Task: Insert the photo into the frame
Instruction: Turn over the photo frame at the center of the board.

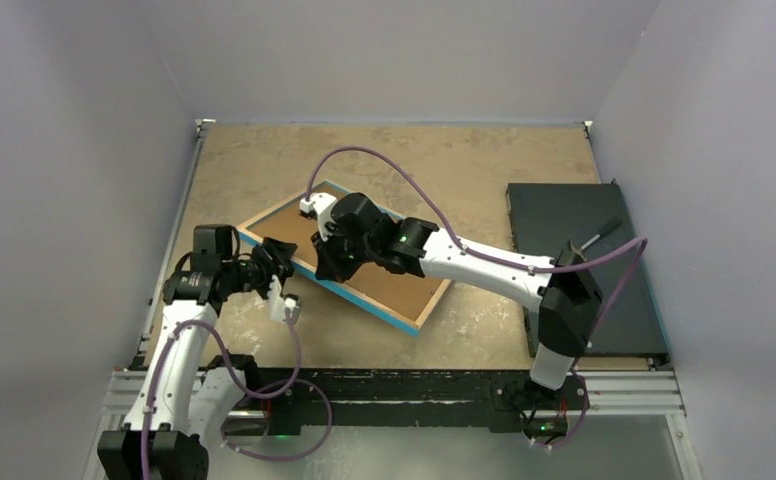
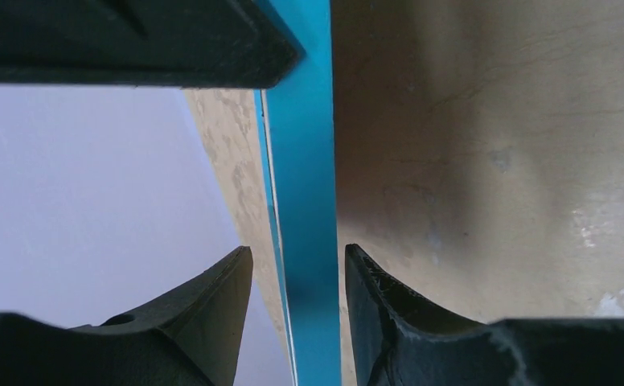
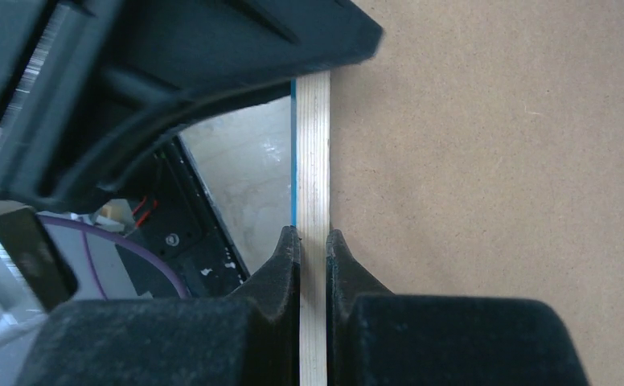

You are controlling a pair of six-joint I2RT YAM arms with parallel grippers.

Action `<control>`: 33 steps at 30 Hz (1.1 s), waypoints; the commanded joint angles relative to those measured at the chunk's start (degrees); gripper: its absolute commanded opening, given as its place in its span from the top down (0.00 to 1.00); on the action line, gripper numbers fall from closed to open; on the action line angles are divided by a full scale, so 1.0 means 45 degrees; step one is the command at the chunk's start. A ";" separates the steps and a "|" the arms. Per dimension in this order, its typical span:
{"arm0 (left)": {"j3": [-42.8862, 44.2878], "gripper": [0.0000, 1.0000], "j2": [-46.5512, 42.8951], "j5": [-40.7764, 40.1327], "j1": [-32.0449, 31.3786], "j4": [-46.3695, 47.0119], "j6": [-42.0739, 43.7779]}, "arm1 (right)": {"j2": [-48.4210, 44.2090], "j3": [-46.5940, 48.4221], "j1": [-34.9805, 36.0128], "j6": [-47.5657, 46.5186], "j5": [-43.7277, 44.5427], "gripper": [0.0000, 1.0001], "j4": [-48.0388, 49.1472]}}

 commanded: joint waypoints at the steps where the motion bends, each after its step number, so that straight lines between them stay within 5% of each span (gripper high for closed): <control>1: 0.0817 0.56 0.0752 -0.0701 -0.0576 0.0377 0.1175 | -0.0115 0.1375 -0.0098 -0.0069 -0.0828 1.00 0.0404; 5: 0.0754 0.61 0.0859 -0.0761 -0.0669 0.1089 0.0743 | -0.0146 0.1470 -0.0170 0.0019 -0.1055 1.00 0.0331; 10: 0.0600 0.79 0.0569 -0.0594 -0.0689 0.1432 0.0373 | -0.0180 0.1512 -0.0344 -0.0039 -0.0922 0.97 0.0105; 13: 0.0789 0.87 0.0449 -0.0582 -0.0689 0.0973 0.0358 | -0.0477 0.1380 -0.0511 -0.0532 -0.0564 0.46 -0.0151; 15: 0.1077 0.89 0.0537 -0.0583 -0.0685 0.0700 0.0155 | -0.0949 0.1074 -0.0508 -0.1093 -0.0127 0.28 -0.0059; 17: 0.1418 0.89 0.0703 -0.0516 -0.0695 0.0311 -0.0224 | -0.1352 0.1016 -0.0521 -0.1736 0.0542 0.21 -0.0280; 22: 0.2218 0.89 0.1056 -0.0236 -0.0749 -0.0154 -0.1232 | -0.2073 0.0975 -0.0294 -0.3688 0.1184 0.14 -0.1140; 33: 0.3303 0.89 0.1105 0.0155 -0.0784 -0.1068 -0.2707 | -0.2201 0.0679 0.1657 -0.4559 0.4413 0.19 -0.1998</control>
